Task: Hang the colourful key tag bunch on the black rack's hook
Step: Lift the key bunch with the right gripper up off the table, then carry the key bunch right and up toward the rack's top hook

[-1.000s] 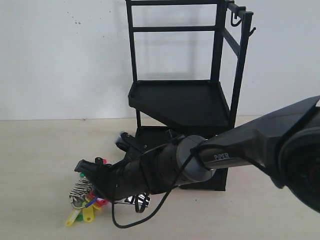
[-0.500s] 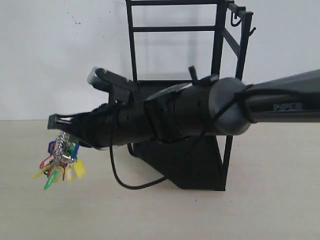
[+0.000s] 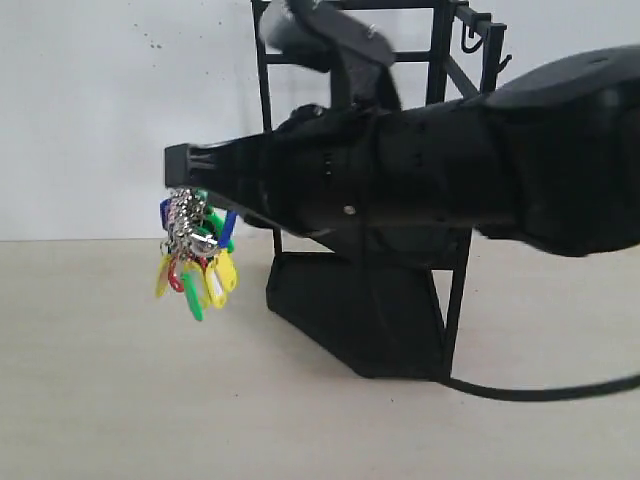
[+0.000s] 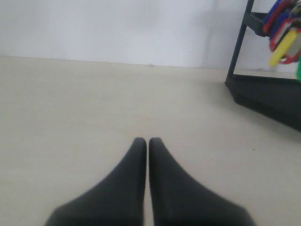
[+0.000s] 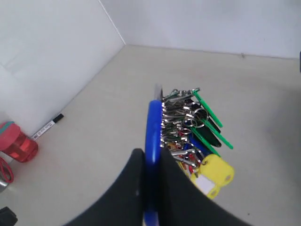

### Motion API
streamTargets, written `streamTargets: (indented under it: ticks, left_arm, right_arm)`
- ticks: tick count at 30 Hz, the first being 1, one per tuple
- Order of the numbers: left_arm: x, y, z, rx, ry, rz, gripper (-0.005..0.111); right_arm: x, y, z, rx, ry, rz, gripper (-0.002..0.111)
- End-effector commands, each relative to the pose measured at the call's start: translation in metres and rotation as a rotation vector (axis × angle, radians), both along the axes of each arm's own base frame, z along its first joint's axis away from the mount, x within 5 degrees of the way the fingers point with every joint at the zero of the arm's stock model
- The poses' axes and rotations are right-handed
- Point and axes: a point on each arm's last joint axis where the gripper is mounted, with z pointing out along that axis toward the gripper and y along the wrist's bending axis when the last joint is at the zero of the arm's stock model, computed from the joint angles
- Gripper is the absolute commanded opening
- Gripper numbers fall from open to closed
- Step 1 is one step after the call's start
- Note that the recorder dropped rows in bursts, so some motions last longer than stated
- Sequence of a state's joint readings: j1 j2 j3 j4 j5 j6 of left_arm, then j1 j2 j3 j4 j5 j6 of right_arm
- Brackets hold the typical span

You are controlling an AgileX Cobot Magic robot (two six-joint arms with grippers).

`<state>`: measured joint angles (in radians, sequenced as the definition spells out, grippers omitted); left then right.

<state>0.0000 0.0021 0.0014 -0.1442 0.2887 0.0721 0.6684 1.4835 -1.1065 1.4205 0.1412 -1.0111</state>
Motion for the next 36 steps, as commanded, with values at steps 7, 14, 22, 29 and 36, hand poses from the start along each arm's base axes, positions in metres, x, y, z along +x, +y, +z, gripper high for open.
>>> streamTargets:
  ticks: [7, 14, 22, 29, 36]
  left_arm:
    - [0.000, 0.000, 0.001, 0.006, -0.008, -0.001, 0.004]
    - [0.000, 0.000, 0.001, 0.006, -0.008, -0.001, 0.004]
    - [0.000, 0.000, 0.001, 0.006, -0.008, -0.001, 0.004]
    - [0.000, 0.000, 0.001, 0.006, -0.008, -0.001, 0.004]
    - [0.000, 0.000, 0.001, 0.006, -0.008, -0.001, 0.004]
  right_arm:
    - [-0.078, -0.080, 0.047, 0.029, -0.265, -0.134, 0.000]
    - [-0.120, -0.129, 0.065, 0.091, -0.406, -0.277, 0.000]
    - [-0.122, -0.142, 0.020, 0.015, -0.265, -0.369, 0.000]
    - [-0.117, -0.148, 0.013, -0.028, -0.239, -0.458, 0.000]
    - [-0.118, -0.133, 0.011, 0.010, -0.219, -0.332, 0.000]
